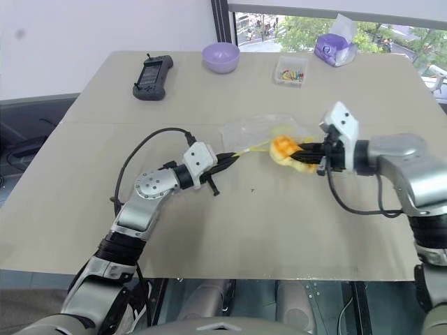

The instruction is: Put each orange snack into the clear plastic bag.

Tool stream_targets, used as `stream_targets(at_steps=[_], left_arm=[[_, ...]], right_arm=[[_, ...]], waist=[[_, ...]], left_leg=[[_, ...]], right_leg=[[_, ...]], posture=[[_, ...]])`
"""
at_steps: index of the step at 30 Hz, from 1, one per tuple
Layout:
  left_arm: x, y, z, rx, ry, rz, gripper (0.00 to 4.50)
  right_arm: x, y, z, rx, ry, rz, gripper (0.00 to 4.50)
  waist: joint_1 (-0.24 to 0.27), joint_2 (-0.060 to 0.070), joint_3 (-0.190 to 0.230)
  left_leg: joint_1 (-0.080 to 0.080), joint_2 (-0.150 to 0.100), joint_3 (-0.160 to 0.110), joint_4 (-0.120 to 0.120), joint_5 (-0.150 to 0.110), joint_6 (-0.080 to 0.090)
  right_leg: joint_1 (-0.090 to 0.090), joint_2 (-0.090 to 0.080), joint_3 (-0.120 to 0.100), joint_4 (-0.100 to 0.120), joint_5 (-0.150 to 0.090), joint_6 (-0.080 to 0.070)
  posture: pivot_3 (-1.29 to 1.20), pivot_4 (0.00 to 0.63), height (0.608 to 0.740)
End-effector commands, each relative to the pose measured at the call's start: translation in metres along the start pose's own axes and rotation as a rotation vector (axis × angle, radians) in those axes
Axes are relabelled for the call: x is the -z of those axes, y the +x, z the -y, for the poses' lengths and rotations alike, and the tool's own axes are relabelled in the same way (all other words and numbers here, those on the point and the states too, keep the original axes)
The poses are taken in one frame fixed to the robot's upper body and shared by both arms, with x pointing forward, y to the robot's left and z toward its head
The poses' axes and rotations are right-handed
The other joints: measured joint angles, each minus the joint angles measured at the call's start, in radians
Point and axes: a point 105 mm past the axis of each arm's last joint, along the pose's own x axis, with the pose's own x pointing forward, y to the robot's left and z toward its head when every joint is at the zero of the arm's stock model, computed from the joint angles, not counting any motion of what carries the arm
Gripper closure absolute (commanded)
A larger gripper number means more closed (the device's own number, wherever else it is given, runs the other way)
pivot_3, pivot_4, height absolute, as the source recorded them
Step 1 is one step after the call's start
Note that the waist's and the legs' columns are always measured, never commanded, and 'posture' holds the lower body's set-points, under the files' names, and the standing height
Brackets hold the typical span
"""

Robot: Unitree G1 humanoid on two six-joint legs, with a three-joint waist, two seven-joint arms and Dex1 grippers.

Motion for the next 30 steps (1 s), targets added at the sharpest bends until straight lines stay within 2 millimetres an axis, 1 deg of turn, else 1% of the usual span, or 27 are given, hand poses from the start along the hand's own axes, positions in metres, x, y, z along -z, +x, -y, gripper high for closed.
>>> stream_targets(at_steps=[1,4,7,9,13,17,20,22,26,30], left_arm=[[-0.016,0.001,0.000,-0.001,0.038,0.054,4.50],[-0.016,0.001,0.001,0.000,0.037,0.055,4.50],[-0.015,0.000,0.003,0.002,0.034,0.056,4.50],[-0.015,0.000,0.003,0.000,0.033,0.056,4.50],[-0.015,0.000,0.001,-0.007,0.033,0.055,4.50],[-0.015,0.000,0.001,-0.008,0.033,0.054,4.50],[-0.016,0.002,0.001,-0.006,0.033,0.058,4.50],[-0.016,0.003,0.002,-0.003,0.033,0.062,4.50],[-0.017,0.004,0.003,0.007,0.035,0.067,4.50],[-0.018,0.005,0.005,0.020,0.035,0.071,4.50]], right_arm=[[-0.002,0.004,0.010,0.047,-0.010,-0.017,4.42],[0.004,0.008,0.014,0.059,0.002,-0.040,4.42],[0.005,0.012,0.022,0.108,0.039,-0.044,4.42],[0.008,0.014,0.022,0.106,0.023,-0.060,4.42],[0.009,0.009,0.010,0.029,-0.007,-0.049,4.42],[0.002,0.003,0.001,-0.031,-0.022,-0.005,4.42],[0.002,0.004,-0.003,-0.047,-0.031,0.000,4.42],[0.001,0.006,-0.001,-0.032,-0.027,0.005,4.42],[0.002,0.011,0.010,0.025,0.012,0.001,4.42],[0.007,0.014,0.022,0.093,0.097,-0.017,4.42]], waist=[[0.001,0.000,0.000],[0.002,0.000,0.000],[-0.002,0.000,0.000],[-0.001,0.000,0.000],[-0.001,0.000,0.000],[-0.002,0.000,0.000],[-0.002,0.000,0.000],[-0.002,0.000,0.000],[-0.002,0.000,0.000],[-0.001,0.000,0.000]], left_leg=[[0.000,0.000,0.000,0.000,0.000,0.000],[-0.001,0.000,-0.001,0.000,0.000,0.000],[-0.001,0.000,-0.001,0.000,0.000,0.000],[-0.001,0.000,-0.001,0.000,0.000,0.000],[-0.002,0.000,-0.001,0.000,0.000,0.000],[-0.002,0.000,-0.001,0.000,0.000,0.000],[-0.002,0.000,-0.001,0.000,0.000,0.000],[-0.002,0.000,-0.001,0.000,0.000,0.000],[-0.002,0.000,-0.001,0.001,0.000,0.000],[-0.002,0.000,-0.001,0.001,0.000,0.000]], right_leg=[[0.000,0.000,0.000,0.000,0.000,0.000],[-0.001,0.000,-0.001,0.000,0.000,0.000],[-0.001,0.000,0.000,0.000,0.000,0.000],[-0.001,0.000,0.000,0.000,0.000,0.000],[-0.002,0.000,-0.001,0.000,0.000,0.000],[-0.002,0.000,-0.001,0.000,0.000,0.000],[-0.002,0.000,-0.001,0.000,0.000,0.000],[-0.002,0.000,-0.001,0.000,0.000,0.000],[-0.002,0.000,-0.001,0.000,0.000,0.000],[-0.002,0.000,-0.001,0.000,0.000,0.000]], posture=[[0.00,0.150,0.740],[0.00,0.150,0.740],[0.00,0.150,0.740],[0.00,0.150,0.740],[0.00,0.150,0.740],[0.00,0.150,0.740],[0.00,0.150,0.740],[0.00,0.150,0.740],[0.00,0.150,0.740],[0.00,0.150,0.740]])
